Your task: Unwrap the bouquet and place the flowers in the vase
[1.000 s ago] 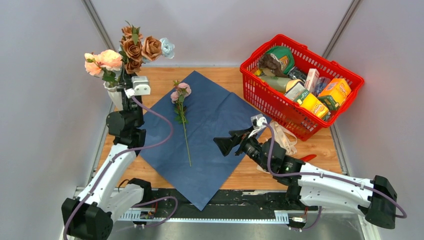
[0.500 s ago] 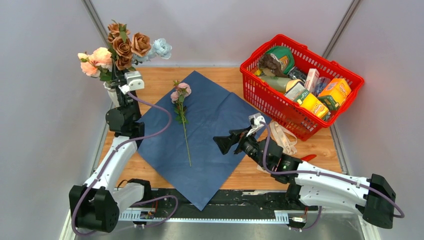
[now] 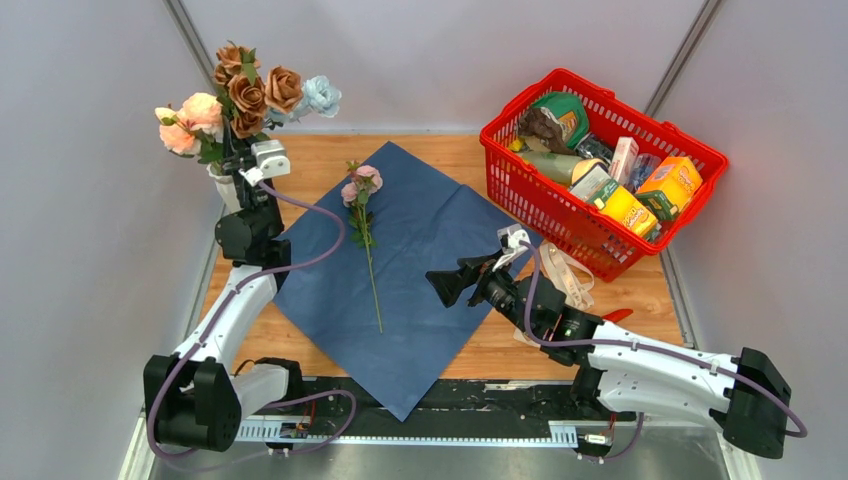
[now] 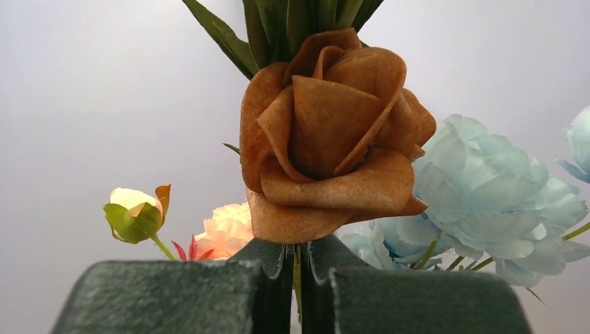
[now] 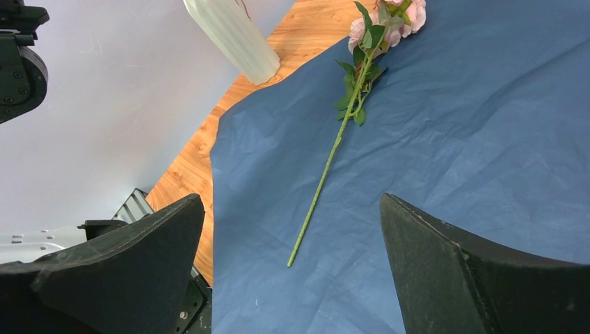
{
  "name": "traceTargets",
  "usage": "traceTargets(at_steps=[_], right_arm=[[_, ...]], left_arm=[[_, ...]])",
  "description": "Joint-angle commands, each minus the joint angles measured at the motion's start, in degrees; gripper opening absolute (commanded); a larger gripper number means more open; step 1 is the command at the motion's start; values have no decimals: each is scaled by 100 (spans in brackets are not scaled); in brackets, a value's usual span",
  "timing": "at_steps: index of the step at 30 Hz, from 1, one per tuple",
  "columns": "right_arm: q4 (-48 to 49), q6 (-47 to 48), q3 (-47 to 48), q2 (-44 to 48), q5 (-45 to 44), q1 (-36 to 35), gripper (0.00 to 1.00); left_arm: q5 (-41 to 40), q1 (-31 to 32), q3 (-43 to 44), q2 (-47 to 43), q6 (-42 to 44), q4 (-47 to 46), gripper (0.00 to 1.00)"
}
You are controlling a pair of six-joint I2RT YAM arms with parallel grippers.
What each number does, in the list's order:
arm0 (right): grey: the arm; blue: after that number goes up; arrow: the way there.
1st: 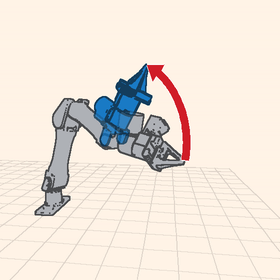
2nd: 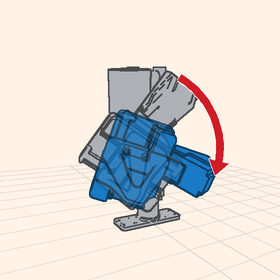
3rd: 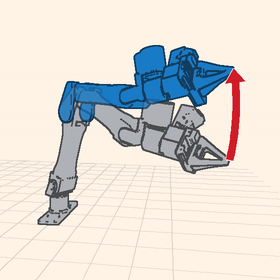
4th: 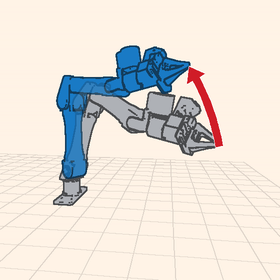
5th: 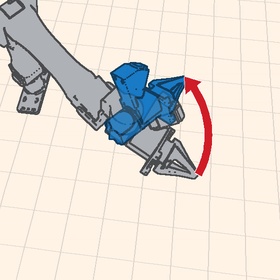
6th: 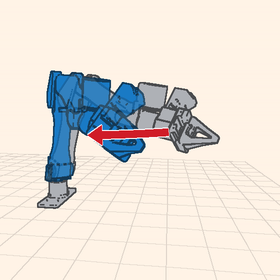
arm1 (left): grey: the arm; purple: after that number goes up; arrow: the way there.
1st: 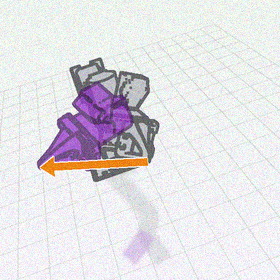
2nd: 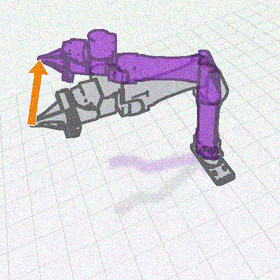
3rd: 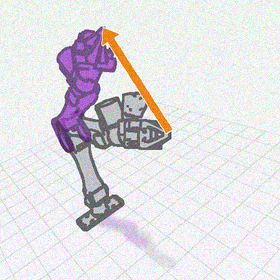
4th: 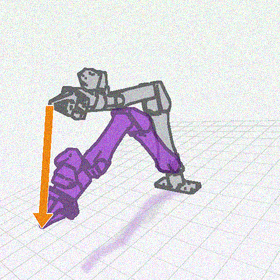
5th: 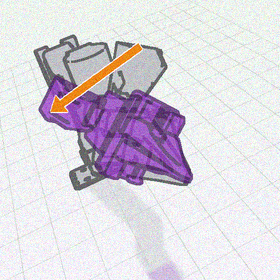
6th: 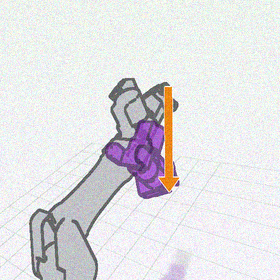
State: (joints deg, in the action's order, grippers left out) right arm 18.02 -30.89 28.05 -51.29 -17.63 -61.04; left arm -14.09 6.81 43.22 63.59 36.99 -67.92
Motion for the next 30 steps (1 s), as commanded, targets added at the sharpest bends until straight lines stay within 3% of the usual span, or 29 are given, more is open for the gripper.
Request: traceTargets(at_steps=[1,15,24,30], right_arm=[[316,75,51,13,101,39,100],[307,145,-204,330,49,39,100],[264,233,-90,312,58,101,100],[351,137,-168,339,84,101,100]], left_arm=[[-15,-57,-103,-49,238,-300,0],[73,-83,-33,408,405,-661,0],[-296,-92,-288,435,248,-802,0],[-507,-83,-569,22,-411,366,0]])
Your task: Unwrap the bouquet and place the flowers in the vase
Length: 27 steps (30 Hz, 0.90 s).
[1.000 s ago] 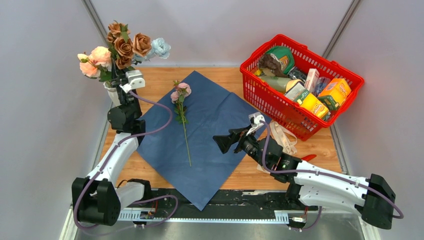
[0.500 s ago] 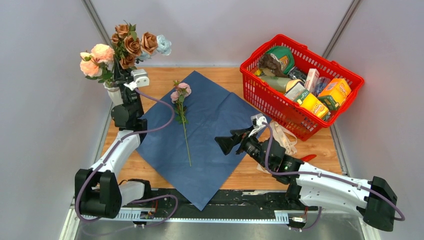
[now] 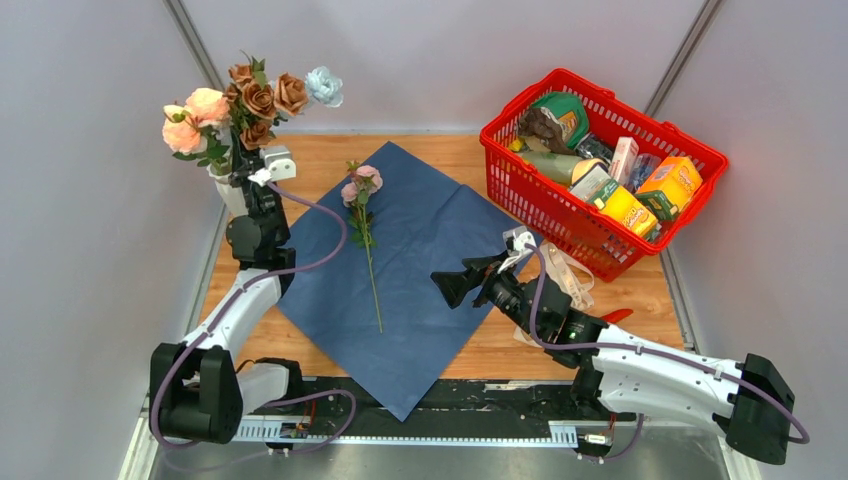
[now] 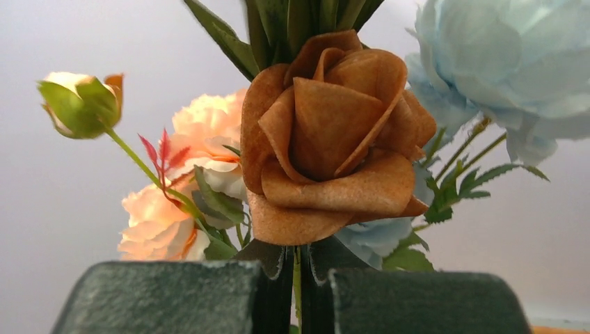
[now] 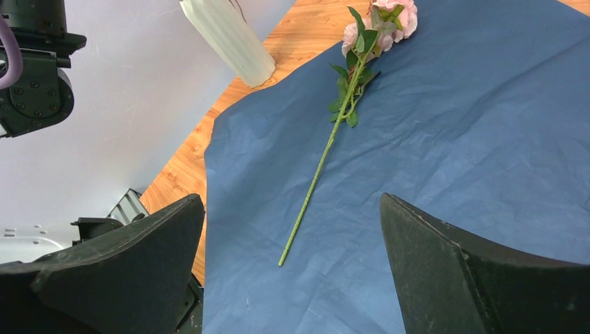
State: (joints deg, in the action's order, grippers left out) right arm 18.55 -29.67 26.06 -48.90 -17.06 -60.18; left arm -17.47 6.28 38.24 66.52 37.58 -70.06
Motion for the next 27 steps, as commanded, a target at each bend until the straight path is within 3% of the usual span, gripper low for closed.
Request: traceTargets(at_steps=[1,7,17,27], right_arm=[[290,23,30,100,53,15,100],[44,93,109,354,45,24,100],[-210,32,74,689,1,24,100],[-430,-83,-14,926,27,24,100]], left_arm=[[-186,-31,-88,-254,-489,695,0],[-766,-57,-185,-157,-619,801,0],[-28,-461,26,-359,-1912,2980,0],[-134,-566,-475,-579,-2667,2919,0]])
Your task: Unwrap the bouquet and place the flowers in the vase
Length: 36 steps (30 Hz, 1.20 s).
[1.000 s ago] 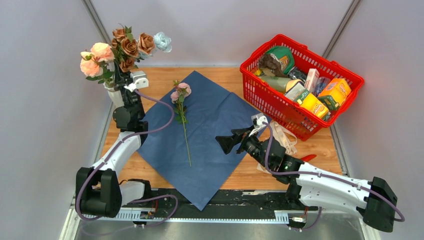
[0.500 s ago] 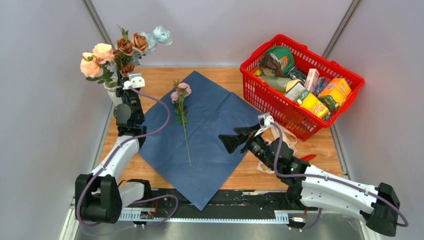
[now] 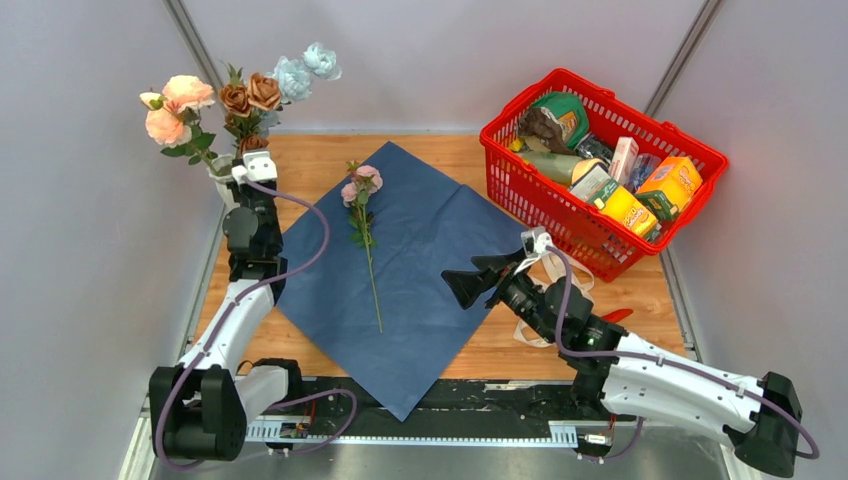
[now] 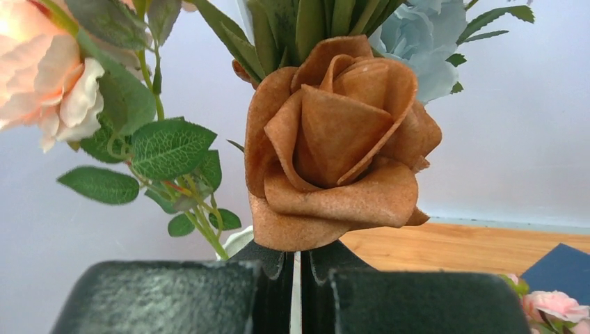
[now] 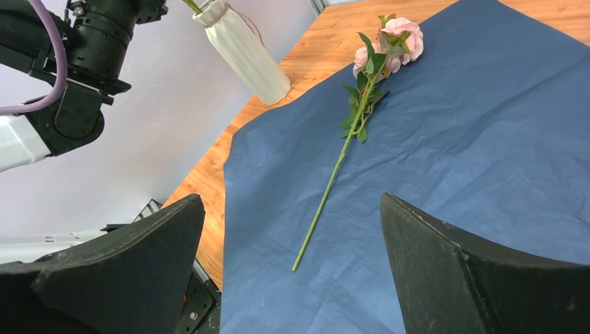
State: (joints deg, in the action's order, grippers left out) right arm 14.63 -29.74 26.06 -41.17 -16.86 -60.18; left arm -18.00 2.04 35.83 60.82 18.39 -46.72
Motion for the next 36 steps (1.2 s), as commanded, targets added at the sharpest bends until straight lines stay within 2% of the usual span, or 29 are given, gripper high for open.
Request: traceTargets(at_steps=[1,14,16,22,24,29,32,36], right_arm=[[-57,-76,-5,170,16,15,100],[-294,-129,-84,504,-36,24,100],[-321,-120,-75,539,-36,24,100],[-373,-155,-58,593,-36,24,100],[-373,-173,-40,584,-10,15,100],[-417,-138,109,557,34,24,100],[-435,-146,153,540,86,15,100],[-452,-146,180,496,104,24,100]], left_arm=[[-46,-160,-261,-17,-828,611,0],[156,-336,152,124,-978,1490,0],[218,-336,161,62,-1004,1604,3],[350,-336,170,-254,-1022,2026,21],[463,-336,100,-412,-1022,2105,32],[578,-336,117,-676,-1092,2369,40],[578,-336,213,-790,-1127,2719,54],[657,-336,178,-1071,-1189,3001,57]])
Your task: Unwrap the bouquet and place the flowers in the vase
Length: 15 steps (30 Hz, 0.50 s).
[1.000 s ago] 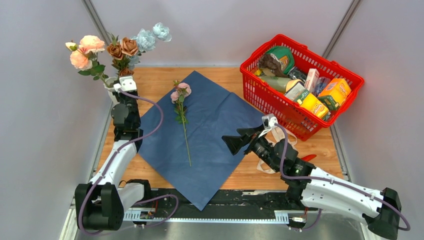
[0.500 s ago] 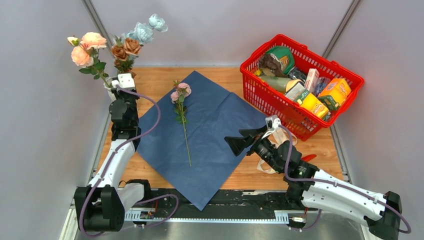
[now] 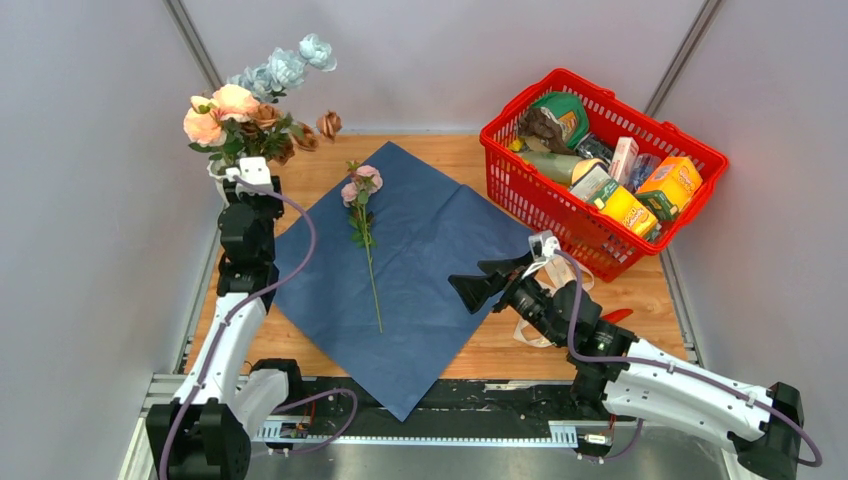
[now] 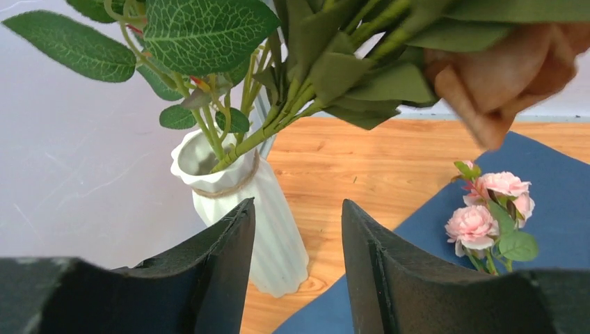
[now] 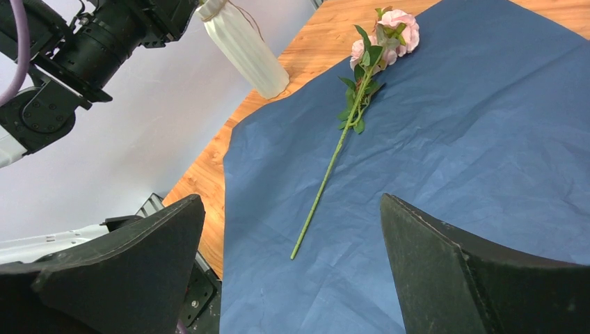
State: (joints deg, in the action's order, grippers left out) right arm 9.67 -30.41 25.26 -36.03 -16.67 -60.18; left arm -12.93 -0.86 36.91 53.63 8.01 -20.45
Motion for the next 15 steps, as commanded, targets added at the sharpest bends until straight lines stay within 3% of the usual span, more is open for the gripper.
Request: traceTargets(at_steps=[1,7,11,15], right_arm=[[35,-105,252,-35,85,15,100],[35,-465,181,-220,58,15,100],[26,-719,190,-413,-90,24,100],[17,-1132,322,-939,-337,24,100]], left_arm=[[168,-45,62,-405,-194,410,57],[344,-46,395,-862,-766,1655,59],[641,-46,668,-1196,-1635,2797,60],[923,-46,599,-1766,-2312,3335,63]])
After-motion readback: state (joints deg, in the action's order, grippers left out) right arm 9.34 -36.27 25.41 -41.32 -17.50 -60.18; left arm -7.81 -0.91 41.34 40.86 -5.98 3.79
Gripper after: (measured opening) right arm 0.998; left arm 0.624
